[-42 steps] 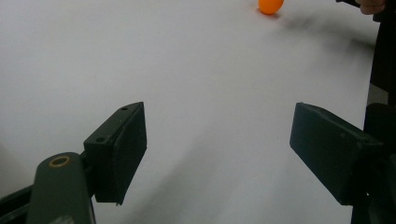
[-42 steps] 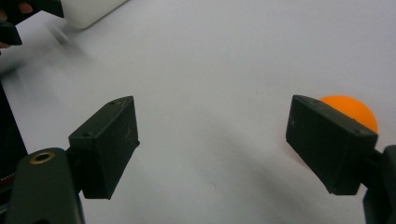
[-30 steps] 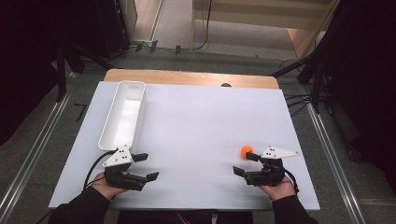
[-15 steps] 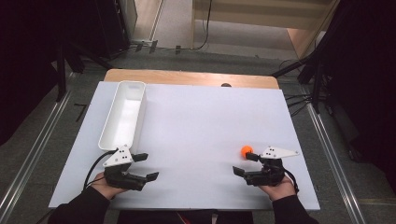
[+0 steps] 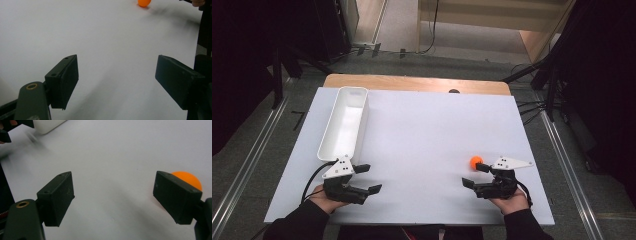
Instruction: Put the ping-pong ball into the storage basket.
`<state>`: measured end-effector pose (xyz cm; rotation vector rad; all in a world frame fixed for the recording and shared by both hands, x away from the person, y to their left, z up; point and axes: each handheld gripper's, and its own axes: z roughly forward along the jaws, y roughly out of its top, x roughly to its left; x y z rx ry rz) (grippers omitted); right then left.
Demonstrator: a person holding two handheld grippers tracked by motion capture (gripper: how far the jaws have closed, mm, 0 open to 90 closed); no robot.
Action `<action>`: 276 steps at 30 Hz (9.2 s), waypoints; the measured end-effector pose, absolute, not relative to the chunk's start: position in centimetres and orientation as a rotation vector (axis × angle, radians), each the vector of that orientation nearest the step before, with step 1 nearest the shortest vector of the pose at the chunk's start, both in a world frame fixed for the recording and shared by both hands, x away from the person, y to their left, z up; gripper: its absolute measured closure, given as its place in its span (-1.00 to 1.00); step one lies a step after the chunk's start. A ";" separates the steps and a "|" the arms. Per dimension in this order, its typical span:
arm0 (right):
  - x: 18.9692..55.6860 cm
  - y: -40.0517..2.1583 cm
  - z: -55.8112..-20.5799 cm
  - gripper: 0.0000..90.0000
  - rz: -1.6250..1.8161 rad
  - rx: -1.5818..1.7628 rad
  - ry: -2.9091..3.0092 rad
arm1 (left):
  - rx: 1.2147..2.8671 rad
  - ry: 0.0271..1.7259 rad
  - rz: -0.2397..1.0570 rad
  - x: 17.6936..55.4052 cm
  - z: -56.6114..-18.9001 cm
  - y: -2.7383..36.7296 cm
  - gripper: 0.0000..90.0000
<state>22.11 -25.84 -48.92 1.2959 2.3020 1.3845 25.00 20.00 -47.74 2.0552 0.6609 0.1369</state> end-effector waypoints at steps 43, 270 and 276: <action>23.1 -28.7 -48.5 -0.65 1.303 1.458 2.016 | 2.061 0.660 0.128 25.1 -47.8 20.0 -0.57; 25.8 -25.4 -47.9 0.08 1.319 1.214 2.370 | 2.075 0.652 0.111 25.0 -47.9 20.0 -0.57; 26.0 -25.2 -47.8 0.08 1.333 1.196 2.384 | 2.075 0.651 0.101 25.0 -47.9 19.9 -0.57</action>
